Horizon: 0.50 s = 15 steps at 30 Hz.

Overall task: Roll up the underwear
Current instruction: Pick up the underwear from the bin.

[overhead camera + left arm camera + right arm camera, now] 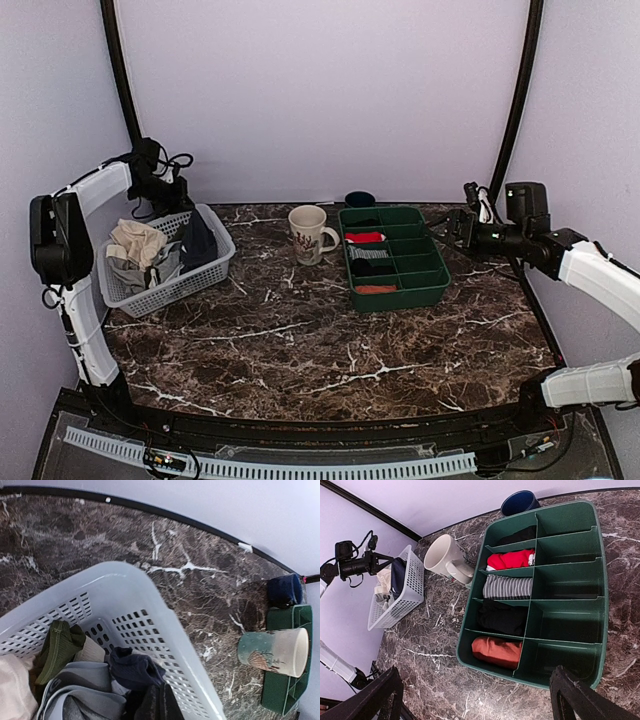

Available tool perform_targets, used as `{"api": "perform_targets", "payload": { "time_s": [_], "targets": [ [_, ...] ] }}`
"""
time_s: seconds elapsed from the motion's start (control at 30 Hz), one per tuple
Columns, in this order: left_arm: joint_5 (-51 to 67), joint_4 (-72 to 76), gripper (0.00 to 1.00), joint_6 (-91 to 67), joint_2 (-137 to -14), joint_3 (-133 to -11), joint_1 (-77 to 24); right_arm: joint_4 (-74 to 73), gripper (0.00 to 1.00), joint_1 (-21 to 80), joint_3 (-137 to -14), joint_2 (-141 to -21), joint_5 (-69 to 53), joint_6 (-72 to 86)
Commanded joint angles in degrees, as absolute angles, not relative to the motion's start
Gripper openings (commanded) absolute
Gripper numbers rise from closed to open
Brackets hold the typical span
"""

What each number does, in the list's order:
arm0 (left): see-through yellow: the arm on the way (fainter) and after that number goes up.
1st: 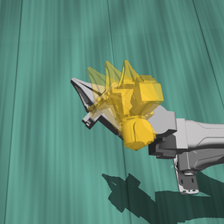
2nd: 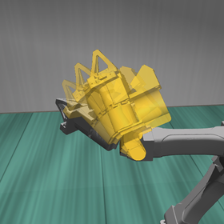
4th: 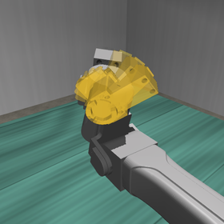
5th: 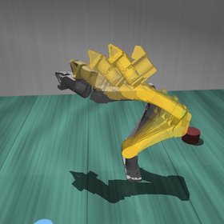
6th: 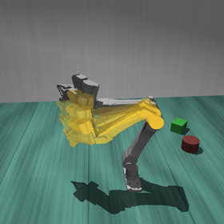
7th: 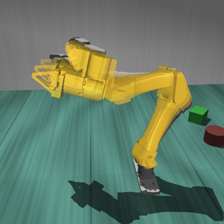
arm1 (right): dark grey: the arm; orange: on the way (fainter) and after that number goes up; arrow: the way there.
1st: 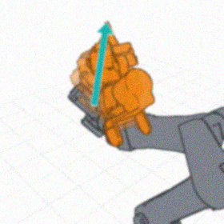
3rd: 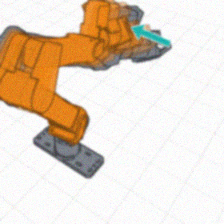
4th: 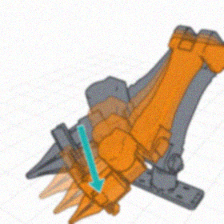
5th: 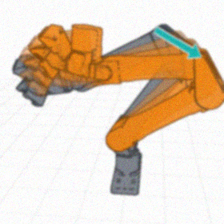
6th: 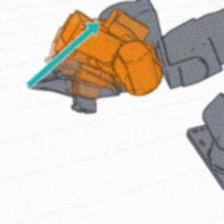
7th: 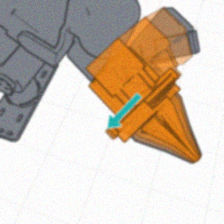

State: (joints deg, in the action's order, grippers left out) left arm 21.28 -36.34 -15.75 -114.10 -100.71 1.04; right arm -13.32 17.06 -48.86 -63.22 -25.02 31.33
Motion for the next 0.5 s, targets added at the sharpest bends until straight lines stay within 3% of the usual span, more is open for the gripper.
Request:
{"api": "perform_targets", "payload": {
  "time_s": [0.0,0.47],
  "targets": [
    [21.63,-37.02,0.0,-16.11,-104.01,-100.16,-0.27,-9.2,1.0,16.67,-49.31,-62.67,-27.24,31.38],
    [26.93,-33.65,0.0,-22.89,-84.84,-100.18,-11.28,-6.1,1.0,16.64,-49.89,-64.68,-30.72,31.74]
  ]
}}
